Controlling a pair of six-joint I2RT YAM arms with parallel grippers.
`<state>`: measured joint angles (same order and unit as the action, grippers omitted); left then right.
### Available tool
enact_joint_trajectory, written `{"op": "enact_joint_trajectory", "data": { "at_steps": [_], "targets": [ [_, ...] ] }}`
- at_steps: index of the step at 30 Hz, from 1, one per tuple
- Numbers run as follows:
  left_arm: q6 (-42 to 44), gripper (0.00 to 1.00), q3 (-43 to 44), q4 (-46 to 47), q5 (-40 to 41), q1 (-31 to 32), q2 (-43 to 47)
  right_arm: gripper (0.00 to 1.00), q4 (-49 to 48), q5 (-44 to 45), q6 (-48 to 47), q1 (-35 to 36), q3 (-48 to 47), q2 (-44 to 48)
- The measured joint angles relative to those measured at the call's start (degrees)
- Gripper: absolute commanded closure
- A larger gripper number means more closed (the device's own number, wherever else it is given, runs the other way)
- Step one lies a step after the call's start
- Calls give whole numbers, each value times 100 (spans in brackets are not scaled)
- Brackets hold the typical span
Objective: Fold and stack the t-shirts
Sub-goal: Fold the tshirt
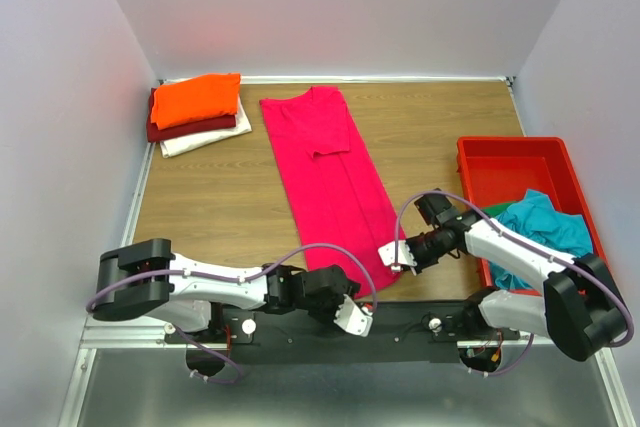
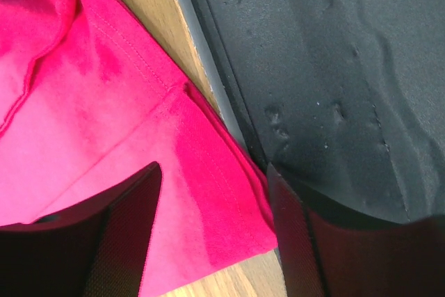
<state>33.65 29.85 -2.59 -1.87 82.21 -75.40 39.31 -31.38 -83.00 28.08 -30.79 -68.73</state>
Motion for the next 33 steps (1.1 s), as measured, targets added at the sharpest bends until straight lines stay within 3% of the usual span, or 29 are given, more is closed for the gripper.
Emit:
{"op": "enact_joint_trajectory", "data": {
  "at_steps": [10, 24, 33],
  "targets": [
    [-24, 41, 22, -125, 260, 0, -184, 95, -39, 116, 269, 0, 98, 205],
    [-129, 77, 35, -94, 195, 107, -251, 100, -98, 50, 514, 0, 98, 170],
    [-177, 83, 35, -216, 111, 105, -107, 100, -114, -52, 649, 0, 98, 164]
  ]
}}
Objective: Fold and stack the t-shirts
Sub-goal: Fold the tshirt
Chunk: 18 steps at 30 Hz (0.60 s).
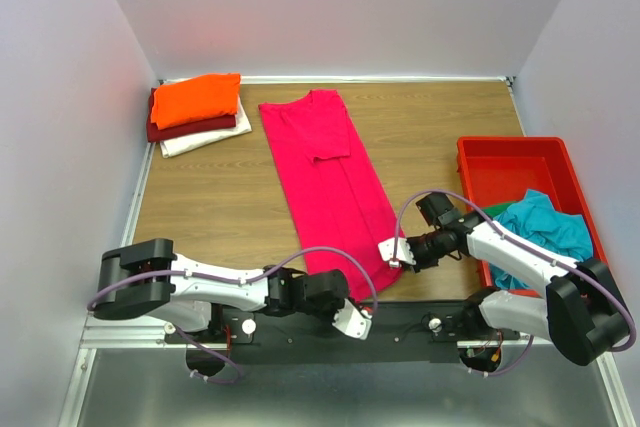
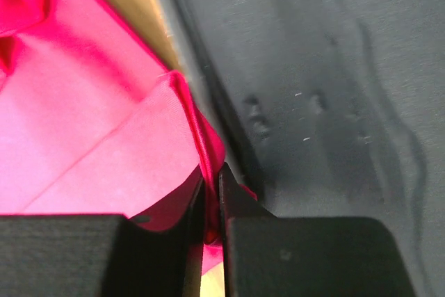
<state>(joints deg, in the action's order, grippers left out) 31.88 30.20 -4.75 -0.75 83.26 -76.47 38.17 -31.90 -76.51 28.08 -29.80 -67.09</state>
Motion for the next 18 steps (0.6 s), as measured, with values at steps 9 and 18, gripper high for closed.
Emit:
{"op": "enact_joint_trajectory", "data": {
  "at_steps": [9, 18],
  "targets": [
    [24, 84, 0, -61, 144, -157, 422, 100, 0, -107, 111, 0, -7, 0],
    [24, 85, 0, -109, 144, -192, 520, 100, 2, -227, 173, 0, -79, 0]
  ]
}}
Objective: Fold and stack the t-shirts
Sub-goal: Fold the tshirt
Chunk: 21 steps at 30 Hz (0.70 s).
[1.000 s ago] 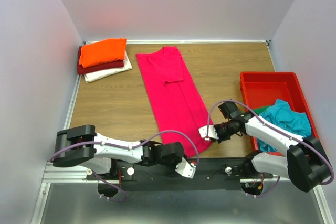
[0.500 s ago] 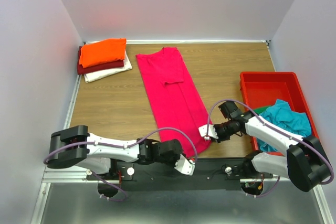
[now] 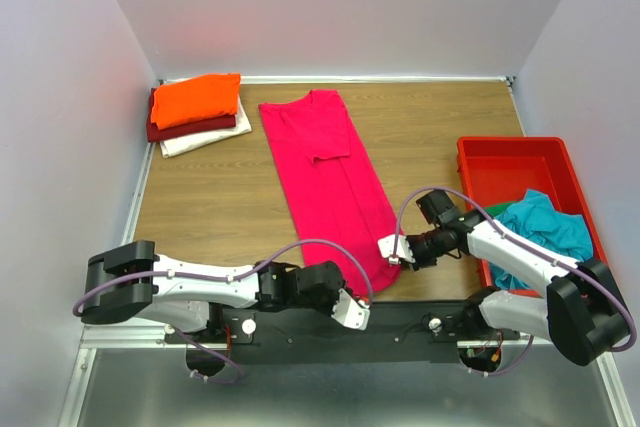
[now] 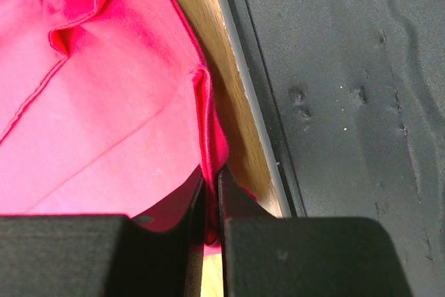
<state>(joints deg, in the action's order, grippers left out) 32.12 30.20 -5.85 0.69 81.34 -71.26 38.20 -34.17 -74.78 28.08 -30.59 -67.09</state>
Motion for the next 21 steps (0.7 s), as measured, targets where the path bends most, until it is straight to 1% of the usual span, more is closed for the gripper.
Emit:
{"op": "enact_joint_trajectory", "data": {
  "at_steps": [21],
  "targets": [
    [0, 85, 11, -208, -136, 0, 313, 100, 81, -151, 131, 0, -254, 0]
  ]
}}
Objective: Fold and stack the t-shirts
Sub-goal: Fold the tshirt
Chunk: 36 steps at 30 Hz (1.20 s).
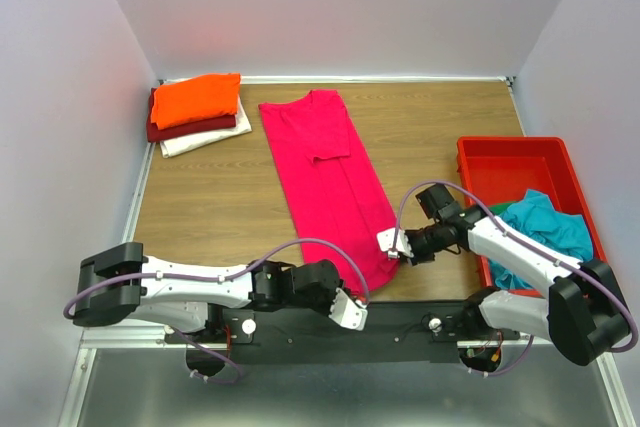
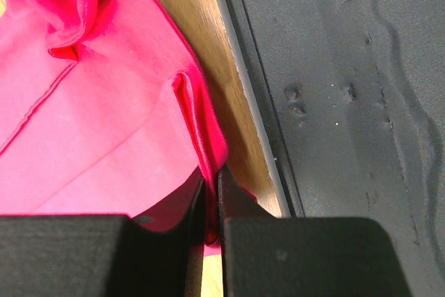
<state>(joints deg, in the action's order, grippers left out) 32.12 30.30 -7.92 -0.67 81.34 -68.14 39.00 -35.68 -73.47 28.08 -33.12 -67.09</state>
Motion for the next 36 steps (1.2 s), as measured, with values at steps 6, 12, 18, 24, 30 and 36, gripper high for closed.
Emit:
{"op": "enact_joint_trajectory", "data": {
  "at_steps": [6, 12, 18, 24, 30, 36],
  "targets": [
    [0, 85, 2, -44, 0, 0, 87, 100, 39, -4, 59, 0, -118, -2],
    [0, 88, 2, -70, 0, -50, 271, 100, 107, -4, 72, 0, -181, -2],
    [0, 92, 2, -90, 0, -127, 339, 100, 157, -4, 85, 0, -317, -52],
    [2, 95, 2, -103, 2, -197, 463, 99, 177, -2, 87, 0, -341, -92],
    [2, 95, 2, -114, 0, -254, 538, 100, 225, -2, 107, 0, -431, -138],
    [4, 96, 2, -129, -4, -258, 538, 100, 267, -2, 144, 0, -501, -138]
  ]
}}
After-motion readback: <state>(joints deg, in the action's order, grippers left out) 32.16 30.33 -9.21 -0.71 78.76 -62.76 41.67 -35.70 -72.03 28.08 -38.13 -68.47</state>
